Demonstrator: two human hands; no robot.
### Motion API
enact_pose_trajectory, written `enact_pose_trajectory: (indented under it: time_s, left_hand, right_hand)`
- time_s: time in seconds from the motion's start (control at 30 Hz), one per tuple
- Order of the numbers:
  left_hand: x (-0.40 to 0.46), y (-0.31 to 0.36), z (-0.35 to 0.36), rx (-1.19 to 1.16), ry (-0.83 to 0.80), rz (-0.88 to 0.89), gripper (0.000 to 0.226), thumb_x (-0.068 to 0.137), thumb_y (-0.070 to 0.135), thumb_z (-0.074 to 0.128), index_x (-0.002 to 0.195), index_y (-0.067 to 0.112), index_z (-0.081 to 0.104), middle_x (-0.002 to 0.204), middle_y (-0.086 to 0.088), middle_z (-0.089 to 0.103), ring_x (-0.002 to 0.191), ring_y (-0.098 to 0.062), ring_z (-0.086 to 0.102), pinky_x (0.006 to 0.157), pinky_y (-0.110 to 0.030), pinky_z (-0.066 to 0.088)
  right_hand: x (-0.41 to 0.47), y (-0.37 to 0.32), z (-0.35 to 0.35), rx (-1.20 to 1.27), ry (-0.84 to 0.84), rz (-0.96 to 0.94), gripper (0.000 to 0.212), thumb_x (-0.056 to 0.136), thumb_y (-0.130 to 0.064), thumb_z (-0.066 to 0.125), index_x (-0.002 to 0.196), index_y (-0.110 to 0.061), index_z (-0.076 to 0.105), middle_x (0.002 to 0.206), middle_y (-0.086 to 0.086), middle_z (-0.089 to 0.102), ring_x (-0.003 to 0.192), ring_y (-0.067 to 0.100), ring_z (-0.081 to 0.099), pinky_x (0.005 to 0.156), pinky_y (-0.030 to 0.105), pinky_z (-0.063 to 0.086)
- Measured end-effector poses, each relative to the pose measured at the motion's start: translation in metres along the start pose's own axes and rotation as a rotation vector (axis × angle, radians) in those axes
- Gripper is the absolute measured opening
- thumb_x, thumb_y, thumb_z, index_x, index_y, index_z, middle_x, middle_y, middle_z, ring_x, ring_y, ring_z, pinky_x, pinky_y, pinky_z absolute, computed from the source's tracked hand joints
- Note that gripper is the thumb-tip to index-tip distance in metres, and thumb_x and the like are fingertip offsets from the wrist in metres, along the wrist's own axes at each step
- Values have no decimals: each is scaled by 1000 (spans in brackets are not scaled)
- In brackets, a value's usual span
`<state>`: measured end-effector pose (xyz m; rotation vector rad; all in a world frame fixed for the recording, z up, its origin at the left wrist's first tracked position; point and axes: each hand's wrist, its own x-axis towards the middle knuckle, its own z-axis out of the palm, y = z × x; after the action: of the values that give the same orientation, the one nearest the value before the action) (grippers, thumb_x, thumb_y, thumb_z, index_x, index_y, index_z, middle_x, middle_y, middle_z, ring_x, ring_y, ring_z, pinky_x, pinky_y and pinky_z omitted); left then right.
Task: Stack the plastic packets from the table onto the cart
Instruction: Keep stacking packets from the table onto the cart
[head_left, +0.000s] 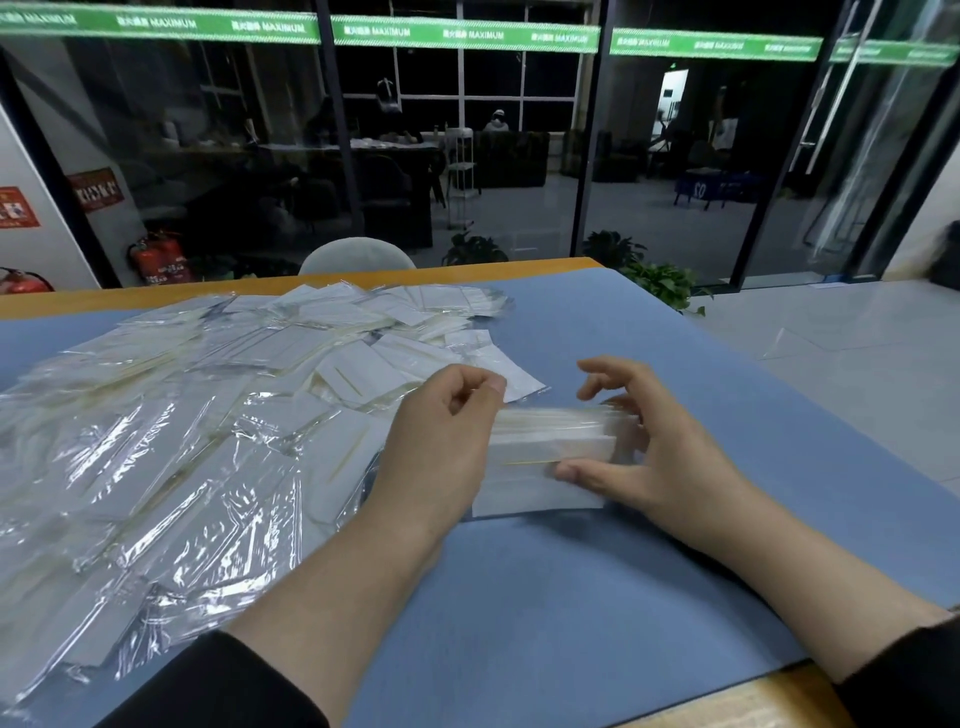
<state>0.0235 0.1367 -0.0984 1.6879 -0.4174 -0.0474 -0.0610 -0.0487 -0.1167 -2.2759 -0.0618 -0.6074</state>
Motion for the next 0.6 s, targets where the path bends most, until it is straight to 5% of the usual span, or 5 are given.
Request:
enact_pose_trajectory:
  time_s: [0.2, 0.33, 0.43, 0.6]
  left_hand:
    - [-3, 1, 3, 202, -112, 72, 28, 102, 36, 52, 87, 19, 70, 70, 26, 62, 67, 6, 52, 58, -11, 36]
    - [-7, 5, -2, 289, -248, 52, 23, 91, 53, 62, 98, 32, 67, 83, 21, 63, 75, 4, 56, 63, -15, 40]
    - [-6, 5, -11, 396, -352, 69, 37, 82, 42, 77, 115, 41, 61, 105, 19, 63, 92, 4, 59, 73, -16, 47]
    - [-4, 7, -18, 420, -338, 126, 21, 82, 33, 77, 98, 32, 64, 88, 8, 67, 79, -10, 62, 68, -28, 49]
  right_hand:
    - [-3, -4, -1, 29, -162, 0, 61, 85, -14, 78, 129, -41, 46, 120, -22, 54, 113, 6, 55, 88, 12, 42]
    - [-2, -6, -5, 49, -119, 62, 53, 86, -8, 74, 117, -44, 51, 111, -27, 57, 98, 2, 59, 82, 9, 42]
    - [2, -11, -7, 130, -25, 34, 53, 84, 1, 75, 115, -38, 55, 106, -19, 62, 99, 7, 62, 87, 17, 47]
    - [2, -14, -11, 271, 32, 55, 54, 85, -5, 76, 126, -32, 54, 106, -12, 64, 101, 12, 64, 90, 25, 53]
